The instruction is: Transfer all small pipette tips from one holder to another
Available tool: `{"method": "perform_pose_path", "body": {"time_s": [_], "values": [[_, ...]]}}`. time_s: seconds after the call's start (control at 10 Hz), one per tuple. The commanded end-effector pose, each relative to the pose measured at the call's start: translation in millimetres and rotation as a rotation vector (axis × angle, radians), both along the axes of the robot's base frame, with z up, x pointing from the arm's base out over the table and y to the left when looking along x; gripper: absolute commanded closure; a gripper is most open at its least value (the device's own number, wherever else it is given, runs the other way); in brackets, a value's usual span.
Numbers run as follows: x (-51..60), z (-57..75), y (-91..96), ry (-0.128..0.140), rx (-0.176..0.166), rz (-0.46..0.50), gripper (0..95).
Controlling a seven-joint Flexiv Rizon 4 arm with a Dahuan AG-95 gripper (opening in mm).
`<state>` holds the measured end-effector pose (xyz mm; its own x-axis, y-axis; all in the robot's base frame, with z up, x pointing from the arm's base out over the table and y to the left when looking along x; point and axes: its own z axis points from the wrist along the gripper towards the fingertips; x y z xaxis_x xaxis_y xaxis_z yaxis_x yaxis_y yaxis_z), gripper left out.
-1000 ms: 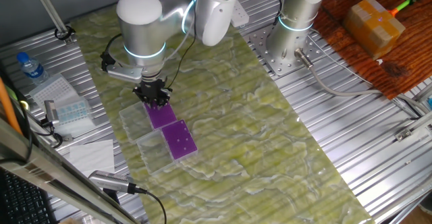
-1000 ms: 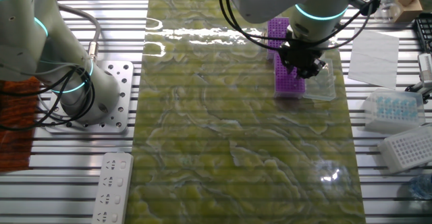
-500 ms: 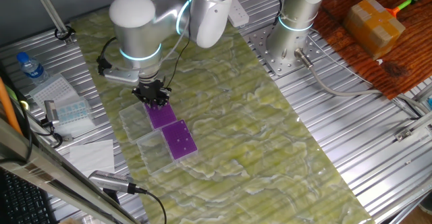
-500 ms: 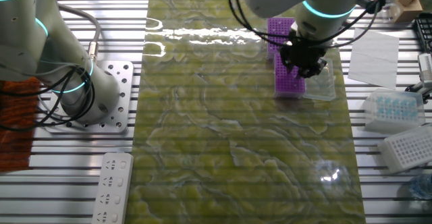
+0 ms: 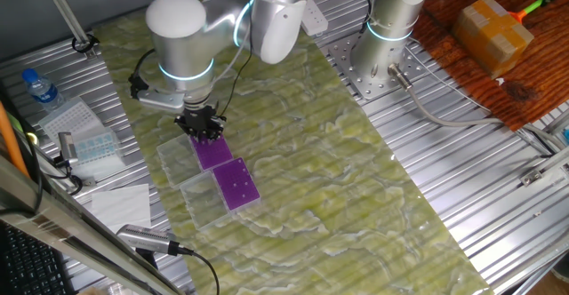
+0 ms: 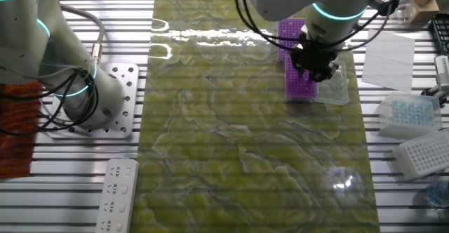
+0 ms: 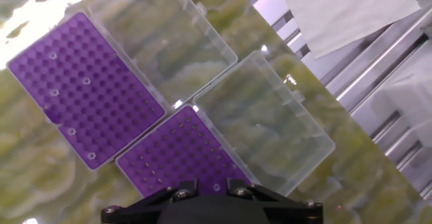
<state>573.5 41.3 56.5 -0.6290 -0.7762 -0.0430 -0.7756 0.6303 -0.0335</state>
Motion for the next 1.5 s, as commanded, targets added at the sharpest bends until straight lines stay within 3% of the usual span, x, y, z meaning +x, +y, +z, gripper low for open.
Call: {"method": "perform_pose_path", "body": {"time_s": [0.1, 0.3, 0.4, 0.7, 0.9, 1.2, 1.5], "values": [[4.1, -4.9, 0.7, -0.005, 0.004, 0.000, 76.0], [4.4, -5.9, 0.7, -0.006, 0.005, 0.000, 76.0], [4.5, -6.6, 0.8, -0.007, 0.005, -0.002, 95.0], [4.5, -6.9, 0.9, -0.004, 0.004, -0.005, 95.0], [2.9, 7.2, 2.6, 0.016, 0.006, -0.011, 95.0], [-4.8, 44.6, 15.3, 0.075, 0.005, -0.047, 95.0], [-18.4, 49.5, 41.8, 0.073, 0.012, -0.124, 95.0]]}}
